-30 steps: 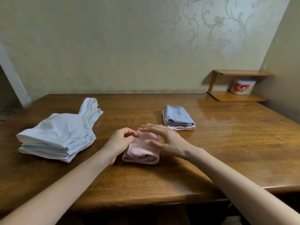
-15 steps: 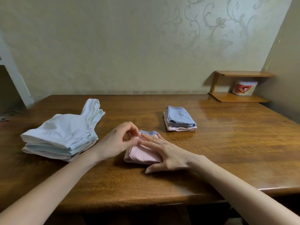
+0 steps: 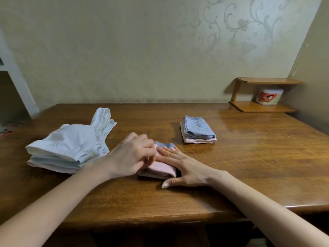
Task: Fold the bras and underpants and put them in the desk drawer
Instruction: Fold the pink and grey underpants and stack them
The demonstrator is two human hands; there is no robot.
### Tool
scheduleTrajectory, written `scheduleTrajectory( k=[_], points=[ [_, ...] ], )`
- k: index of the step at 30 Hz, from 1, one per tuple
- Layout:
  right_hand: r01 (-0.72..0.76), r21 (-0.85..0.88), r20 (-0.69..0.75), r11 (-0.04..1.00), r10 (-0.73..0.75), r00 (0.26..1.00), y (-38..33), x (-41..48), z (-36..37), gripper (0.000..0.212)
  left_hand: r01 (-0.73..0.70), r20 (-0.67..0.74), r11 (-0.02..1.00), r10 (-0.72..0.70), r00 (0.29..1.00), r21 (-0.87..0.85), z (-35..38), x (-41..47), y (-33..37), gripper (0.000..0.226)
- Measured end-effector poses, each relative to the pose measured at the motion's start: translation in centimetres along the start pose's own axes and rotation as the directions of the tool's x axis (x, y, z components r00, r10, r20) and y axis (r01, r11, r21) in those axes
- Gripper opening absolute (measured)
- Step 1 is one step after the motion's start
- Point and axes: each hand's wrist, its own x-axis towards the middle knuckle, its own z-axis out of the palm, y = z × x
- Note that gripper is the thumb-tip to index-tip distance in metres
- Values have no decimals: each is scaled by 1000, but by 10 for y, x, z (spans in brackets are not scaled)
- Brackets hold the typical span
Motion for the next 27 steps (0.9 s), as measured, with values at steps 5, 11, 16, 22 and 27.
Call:
scheduleTrajectory(
  k=[5,11,16,22,27],
  points=[
    [-88,456,-318,886,255,913,-9,2,-14,59,491,65,679,-550,832,-546,-3,-3,-10,13],
    [-571,147,-254,807,589,767,-14,23,-18,63,832,362,428,-758,543,-352,21,22,-6,52],
    [-113,772,-292,625,508,811,-18,21,-21,61,580,252,223,-739,625,-783,22,40,5,42],
    [29,908,-289,417,577,764,4,18,-79,65,36,12,11,-813,583,-999,6,85,2,46],
    [165,924,-359,346,633,686,36,27,-108,68,-11,87,-123,-763,641,-992,1,120,1,50]
  ],
)
